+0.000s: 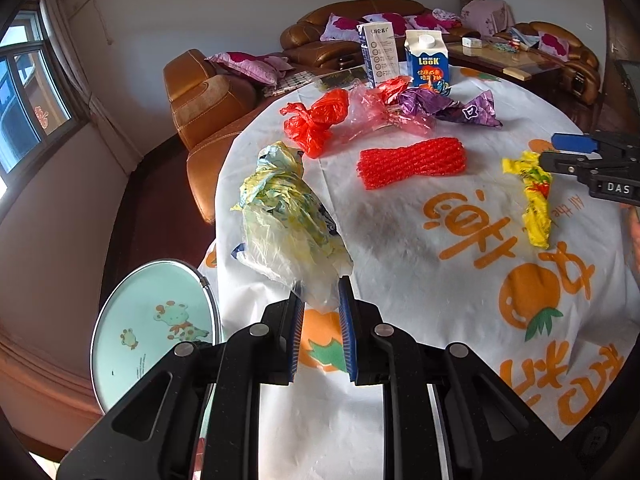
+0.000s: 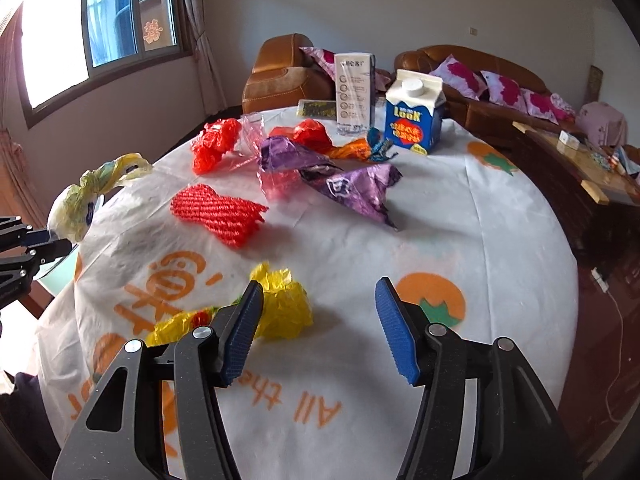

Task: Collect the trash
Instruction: 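Hold the plastic bag with the left tool while the right tool grasps the yellow candy wrapper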

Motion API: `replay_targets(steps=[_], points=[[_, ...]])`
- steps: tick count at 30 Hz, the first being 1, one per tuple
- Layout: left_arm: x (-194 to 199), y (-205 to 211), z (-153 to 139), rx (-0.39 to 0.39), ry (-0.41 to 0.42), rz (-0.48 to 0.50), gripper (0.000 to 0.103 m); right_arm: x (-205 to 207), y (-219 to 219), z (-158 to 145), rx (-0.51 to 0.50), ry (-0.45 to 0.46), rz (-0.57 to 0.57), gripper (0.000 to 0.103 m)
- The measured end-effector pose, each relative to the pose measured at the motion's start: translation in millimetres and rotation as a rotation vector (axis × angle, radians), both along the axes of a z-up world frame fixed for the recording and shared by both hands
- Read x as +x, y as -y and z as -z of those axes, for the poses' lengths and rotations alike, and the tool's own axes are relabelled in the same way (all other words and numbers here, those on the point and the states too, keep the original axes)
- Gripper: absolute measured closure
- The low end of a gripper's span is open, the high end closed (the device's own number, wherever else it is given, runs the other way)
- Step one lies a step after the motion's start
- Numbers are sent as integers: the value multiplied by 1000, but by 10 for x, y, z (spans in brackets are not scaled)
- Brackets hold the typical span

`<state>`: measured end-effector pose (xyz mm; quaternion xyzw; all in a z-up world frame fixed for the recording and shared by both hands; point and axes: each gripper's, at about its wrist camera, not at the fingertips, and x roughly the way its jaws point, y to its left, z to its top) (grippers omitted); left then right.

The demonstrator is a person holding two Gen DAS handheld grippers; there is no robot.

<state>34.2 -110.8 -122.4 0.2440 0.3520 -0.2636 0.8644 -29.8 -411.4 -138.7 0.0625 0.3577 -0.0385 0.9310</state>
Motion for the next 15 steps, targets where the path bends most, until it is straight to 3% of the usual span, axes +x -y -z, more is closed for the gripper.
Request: replay_targets(steps=[5, 13, 15], points=[[19, -48, 37, 3, -11, -13, 86, -89, 40, 40, 7, -51, -32, 53], [28, -60, 13, 3, -7, -20, 86, 44, 42, 91, 127, -110, -126, 69], [40, -68, 12, 2, -8, -25, 86, 57, 11, 87, 139, -106, -143, 79]])
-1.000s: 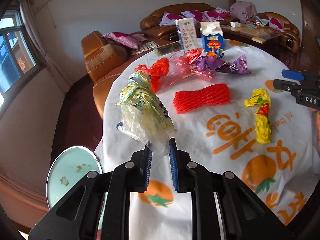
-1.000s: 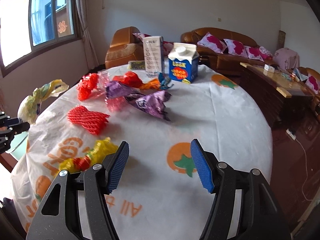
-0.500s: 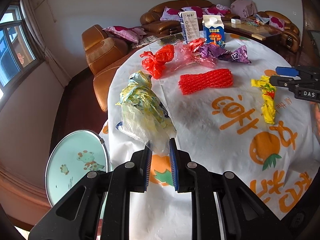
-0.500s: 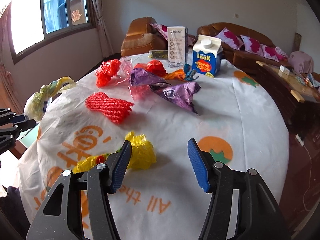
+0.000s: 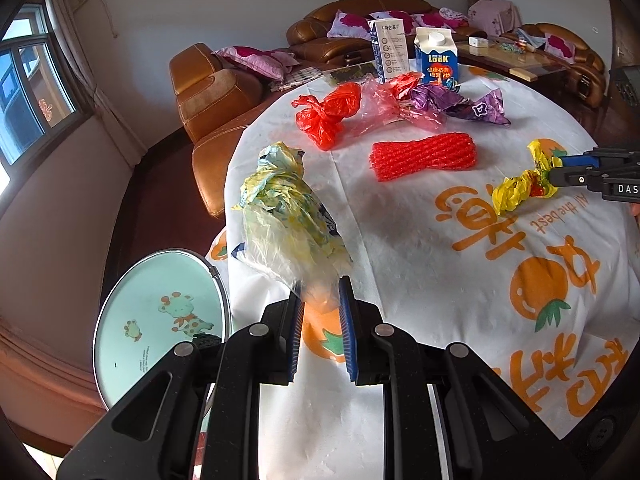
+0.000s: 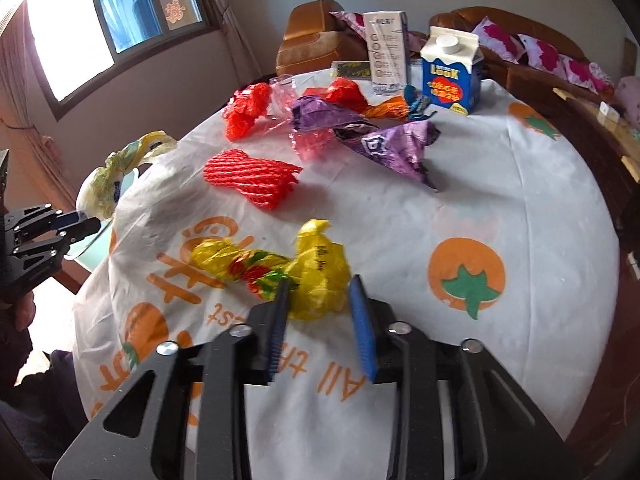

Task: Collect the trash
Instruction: 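Hold the plastic bag with the left tool while the right tool grasps the yellow candy wrapper, then carry the plastic bag and yellow wrapper over the light-blue bin with both tools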

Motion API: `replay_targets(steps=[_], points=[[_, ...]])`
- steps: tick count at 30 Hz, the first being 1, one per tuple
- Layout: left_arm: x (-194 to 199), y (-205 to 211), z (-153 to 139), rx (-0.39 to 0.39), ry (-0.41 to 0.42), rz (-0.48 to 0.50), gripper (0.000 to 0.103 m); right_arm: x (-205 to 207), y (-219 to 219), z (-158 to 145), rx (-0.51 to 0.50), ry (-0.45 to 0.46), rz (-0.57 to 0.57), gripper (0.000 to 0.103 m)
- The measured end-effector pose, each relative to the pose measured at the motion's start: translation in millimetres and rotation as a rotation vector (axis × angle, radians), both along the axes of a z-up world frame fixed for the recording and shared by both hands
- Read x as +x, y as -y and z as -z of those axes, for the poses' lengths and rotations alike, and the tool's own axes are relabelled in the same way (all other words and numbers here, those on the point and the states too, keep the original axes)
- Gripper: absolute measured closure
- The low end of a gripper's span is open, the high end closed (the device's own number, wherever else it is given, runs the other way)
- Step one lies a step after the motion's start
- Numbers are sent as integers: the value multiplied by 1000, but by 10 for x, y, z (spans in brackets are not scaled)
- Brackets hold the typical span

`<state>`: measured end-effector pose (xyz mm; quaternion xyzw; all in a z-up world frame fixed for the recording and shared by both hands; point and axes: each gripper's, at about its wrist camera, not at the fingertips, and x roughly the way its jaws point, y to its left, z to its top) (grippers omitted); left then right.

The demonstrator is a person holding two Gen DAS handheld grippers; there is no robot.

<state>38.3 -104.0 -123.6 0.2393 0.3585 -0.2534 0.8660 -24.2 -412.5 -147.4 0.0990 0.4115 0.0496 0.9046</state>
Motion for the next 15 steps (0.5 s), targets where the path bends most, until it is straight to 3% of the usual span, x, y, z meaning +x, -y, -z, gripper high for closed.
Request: replay_targets(steps=[4, 15], points=[[12, -33, -22, -5, 5, -9, 86, -12, -92, -28, -36, 23, -1, 91], [72, -254, -177, -15, 42, -62, 86, -11, -239, -274, -158, 125, 34, 93]])
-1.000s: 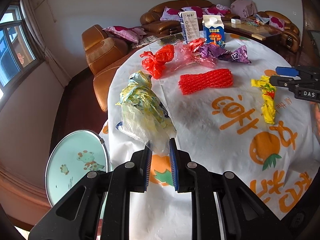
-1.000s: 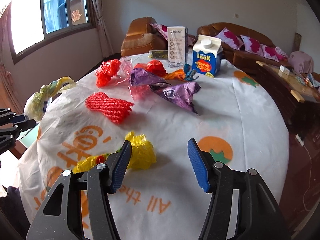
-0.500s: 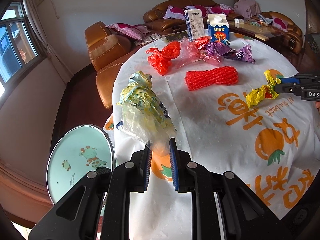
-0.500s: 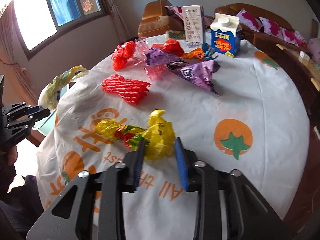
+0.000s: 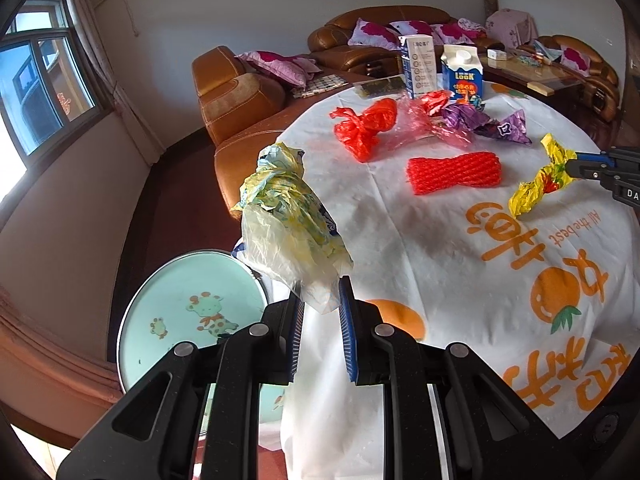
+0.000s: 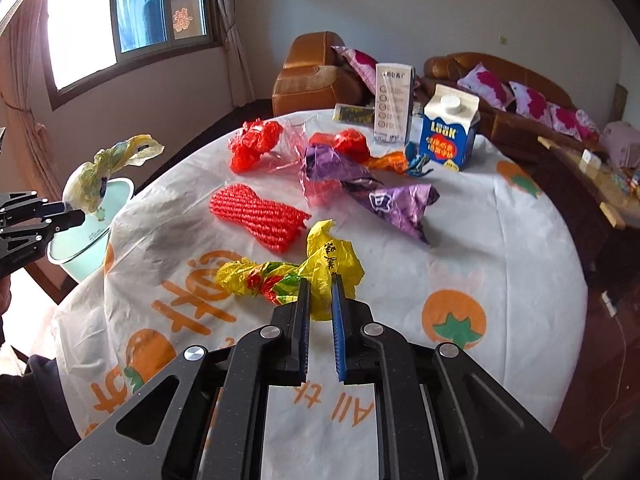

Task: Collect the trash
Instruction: 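Carry the plastic bag and yellow wrapper over the light-blue bin with both tools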

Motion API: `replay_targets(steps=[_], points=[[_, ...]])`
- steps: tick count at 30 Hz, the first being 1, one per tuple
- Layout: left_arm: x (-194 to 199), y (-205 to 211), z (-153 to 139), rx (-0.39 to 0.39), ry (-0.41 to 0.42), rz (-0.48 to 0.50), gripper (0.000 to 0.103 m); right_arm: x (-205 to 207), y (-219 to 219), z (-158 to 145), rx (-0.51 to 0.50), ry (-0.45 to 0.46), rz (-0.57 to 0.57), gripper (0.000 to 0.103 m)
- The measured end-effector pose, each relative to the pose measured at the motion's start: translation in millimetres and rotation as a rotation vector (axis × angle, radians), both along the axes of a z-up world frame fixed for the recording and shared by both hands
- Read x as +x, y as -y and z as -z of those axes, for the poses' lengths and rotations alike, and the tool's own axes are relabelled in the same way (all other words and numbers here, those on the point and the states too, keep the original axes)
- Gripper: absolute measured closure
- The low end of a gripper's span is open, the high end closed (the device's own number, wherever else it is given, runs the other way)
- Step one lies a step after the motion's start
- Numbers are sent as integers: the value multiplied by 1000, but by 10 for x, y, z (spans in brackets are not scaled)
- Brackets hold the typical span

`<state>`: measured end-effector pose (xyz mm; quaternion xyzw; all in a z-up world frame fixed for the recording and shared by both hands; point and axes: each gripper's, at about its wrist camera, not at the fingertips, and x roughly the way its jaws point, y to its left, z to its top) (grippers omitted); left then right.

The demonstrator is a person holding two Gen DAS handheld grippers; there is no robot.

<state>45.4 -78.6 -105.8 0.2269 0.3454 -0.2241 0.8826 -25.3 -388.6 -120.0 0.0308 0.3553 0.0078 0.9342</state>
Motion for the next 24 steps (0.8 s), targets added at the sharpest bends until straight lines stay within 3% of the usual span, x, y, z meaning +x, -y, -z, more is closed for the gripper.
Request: replay_targets(steps=[16, 24], points=[[46, -293, -68, 12, 25, -52, 86, 8, -195, -382, -24, 125, -7, 94], [102, -563, 0, 54, 37, -125, 86, 316, -431, -515, -9, 170, -53, 94]])
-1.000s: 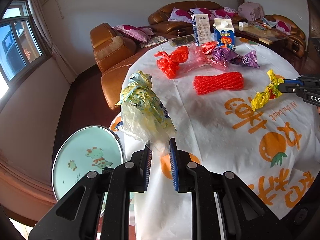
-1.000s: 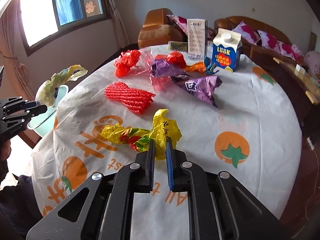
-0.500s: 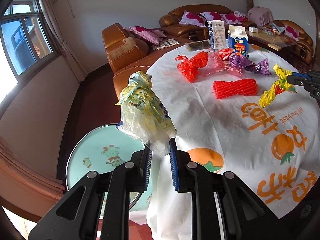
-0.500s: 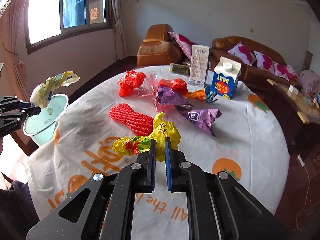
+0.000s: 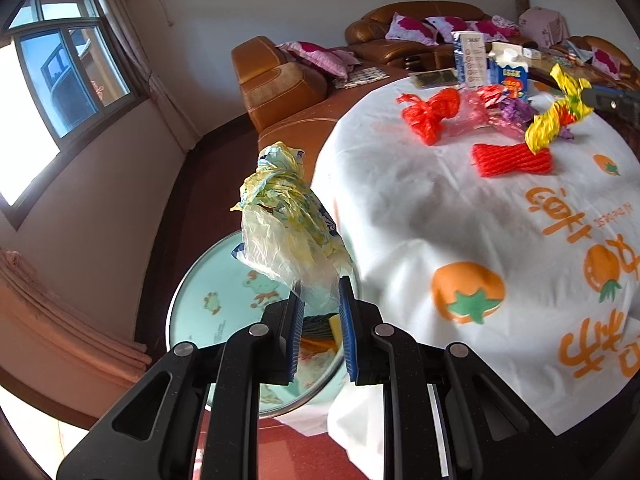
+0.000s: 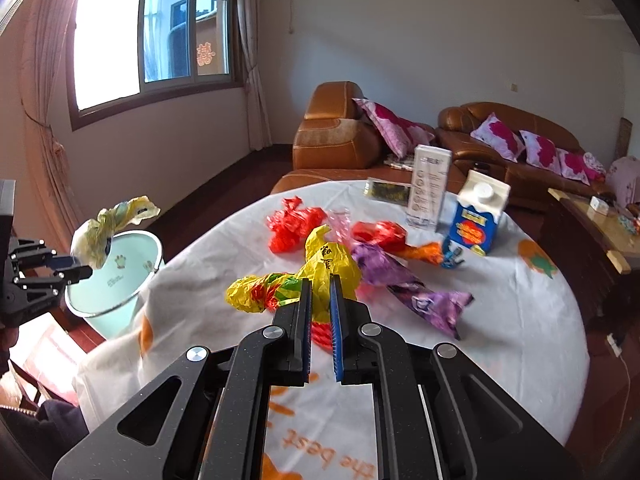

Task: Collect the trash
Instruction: 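Carry the plastic bag and yellow wrapper over the light-blue bin with both tools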

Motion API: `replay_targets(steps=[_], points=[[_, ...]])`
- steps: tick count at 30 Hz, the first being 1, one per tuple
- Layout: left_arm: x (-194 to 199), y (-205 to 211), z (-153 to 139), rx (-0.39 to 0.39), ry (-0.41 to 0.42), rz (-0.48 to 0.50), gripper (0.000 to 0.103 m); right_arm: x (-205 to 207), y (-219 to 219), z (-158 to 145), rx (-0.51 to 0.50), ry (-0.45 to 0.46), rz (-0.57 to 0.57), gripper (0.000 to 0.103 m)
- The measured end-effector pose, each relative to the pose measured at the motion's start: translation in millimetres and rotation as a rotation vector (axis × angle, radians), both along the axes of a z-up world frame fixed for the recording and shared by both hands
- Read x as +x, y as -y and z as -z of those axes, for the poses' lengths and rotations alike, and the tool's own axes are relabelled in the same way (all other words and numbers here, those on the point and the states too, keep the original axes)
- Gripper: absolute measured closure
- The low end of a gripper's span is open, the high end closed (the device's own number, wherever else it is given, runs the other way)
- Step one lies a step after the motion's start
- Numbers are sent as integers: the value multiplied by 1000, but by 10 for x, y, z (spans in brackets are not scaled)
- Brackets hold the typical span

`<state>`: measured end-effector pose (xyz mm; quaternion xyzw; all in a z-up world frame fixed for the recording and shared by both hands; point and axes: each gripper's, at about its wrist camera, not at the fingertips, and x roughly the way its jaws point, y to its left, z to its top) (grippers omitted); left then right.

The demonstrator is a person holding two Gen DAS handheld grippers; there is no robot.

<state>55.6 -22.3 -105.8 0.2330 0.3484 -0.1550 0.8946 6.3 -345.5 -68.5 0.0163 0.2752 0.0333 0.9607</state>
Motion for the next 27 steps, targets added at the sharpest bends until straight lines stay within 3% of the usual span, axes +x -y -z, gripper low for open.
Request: replay_targets(steps=[14, 27], points=[[167, -494, 138, 56, 1, -139, 86, 770, -771, -16, -9, 28, -129, 94], [274, -717, 211, 92, 1, -223, 86, 1189, -1387, 38, -45, 48, -250, 94]])
